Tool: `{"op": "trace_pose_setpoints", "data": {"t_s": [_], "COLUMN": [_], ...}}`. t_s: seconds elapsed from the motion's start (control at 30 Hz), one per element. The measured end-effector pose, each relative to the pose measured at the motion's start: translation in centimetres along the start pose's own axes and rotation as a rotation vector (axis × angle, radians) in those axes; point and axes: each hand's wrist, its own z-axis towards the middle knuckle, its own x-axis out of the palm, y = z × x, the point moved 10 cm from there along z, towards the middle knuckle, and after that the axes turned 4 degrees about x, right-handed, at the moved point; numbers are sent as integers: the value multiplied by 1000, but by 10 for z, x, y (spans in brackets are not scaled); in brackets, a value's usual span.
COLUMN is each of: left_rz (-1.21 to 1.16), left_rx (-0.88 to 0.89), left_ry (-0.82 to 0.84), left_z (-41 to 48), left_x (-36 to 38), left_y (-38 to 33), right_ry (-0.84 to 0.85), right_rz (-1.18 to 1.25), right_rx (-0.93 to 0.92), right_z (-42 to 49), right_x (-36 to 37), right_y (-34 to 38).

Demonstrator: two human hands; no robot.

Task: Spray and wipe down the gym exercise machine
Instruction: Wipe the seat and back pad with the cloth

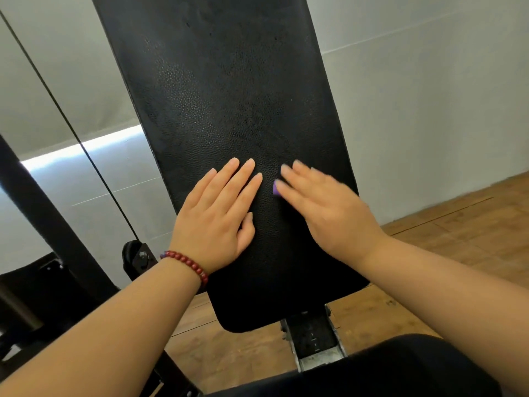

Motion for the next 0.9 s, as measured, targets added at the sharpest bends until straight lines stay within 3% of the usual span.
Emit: {"op": "trace_pose_setpoints", "data": {"t_s": [0.13,0.33,0.53,0.77,0.9], "left_rz": [4,-6,-16,-40,-23], "left_rx": [-14,30,34,14,-31], "left_ry": [-8,-20,-28,53,106], "left_z": [-1,-1,-3,-12,-23], "left_x": [-2,-1,-3,3,9], "left_y": [1,-2,-2,-10,-20], "right_ry": [-83,87,-79,228,216], "right_rz": [-7,-43,3,-18,-30], "right_rx": [112,-83,105,-218,-253], "right_z": [16,-40,13,-78,-50], "right_x": [-3,10,-3,17,14], "right_y": [-5,17,-1,26,26]}}
